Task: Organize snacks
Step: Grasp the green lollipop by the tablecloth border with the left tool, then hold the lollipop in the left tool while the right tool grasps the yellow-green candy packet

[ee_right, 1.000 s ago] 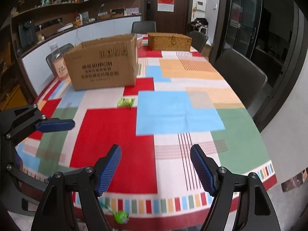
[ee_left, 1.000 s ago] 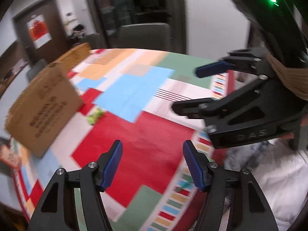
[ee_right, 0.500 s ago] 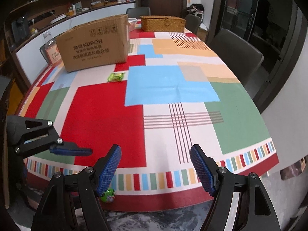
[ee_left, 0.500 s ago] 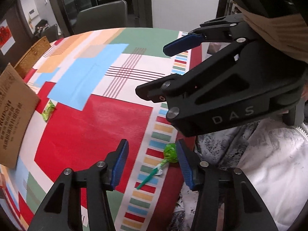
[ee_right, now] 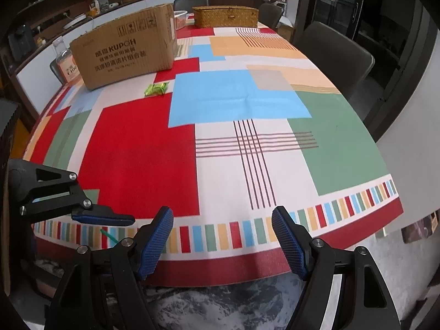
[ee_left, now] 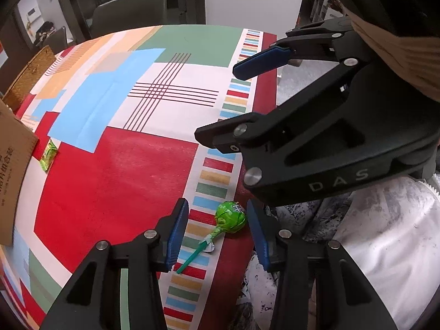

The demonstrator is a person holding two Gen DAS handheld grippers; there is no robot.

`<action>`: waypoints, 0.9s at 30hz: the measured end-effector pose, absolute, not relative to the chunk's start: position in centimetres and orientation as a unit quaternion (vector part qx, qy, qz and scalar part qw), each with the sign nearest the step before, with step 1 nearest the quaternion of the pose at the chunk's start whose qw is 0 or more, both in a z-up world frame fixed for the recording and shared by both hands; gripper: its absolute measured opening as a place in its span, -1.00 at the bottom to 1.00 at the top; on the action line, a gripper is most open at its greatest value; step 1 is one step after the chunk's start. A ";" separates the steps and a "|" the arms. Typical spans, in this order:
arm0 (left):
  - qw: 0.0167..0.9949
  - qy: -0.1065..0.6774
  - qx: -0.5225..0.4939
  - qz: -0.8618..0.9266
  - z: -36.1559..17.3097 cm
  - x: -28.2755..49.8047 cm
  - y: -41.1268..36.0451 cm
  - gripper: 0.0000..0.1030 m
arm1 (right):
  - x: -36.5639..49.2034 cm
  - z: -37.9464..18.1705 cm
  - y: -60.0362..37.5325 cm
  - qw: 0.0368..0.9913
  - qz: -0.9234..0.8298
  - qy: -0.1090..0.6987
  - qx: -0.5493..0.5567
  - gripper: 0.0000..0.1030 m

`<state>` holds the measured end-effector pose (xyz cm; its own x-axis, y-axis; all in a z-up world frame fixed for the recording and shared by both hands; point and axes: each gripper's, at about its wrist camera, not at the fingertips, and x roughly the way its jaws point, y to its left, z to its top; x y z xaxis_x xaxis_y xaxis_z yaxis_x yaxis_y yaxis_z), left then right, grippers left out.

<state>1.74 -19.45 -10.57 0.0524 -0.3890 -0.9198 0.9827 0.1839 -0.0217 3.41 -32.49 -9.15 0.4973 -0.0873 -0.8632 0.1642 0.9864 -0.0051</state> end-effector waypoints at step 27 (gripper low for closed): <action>0.711 0.455 0.261 -0.469 -9.1 5.5 -15.0 -0.52 | 5.0 -9.2 -31.6 0.865 -0.065 0.498 0.018 0.45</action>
<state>5.48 -15.00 -9.11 0.1471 -0.4289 -0.8913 0.9035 0.4249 -0.0554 4.98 -31.63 -9.23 0.4960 -0.0951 -0.8631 0.1306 0.9909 -0.0342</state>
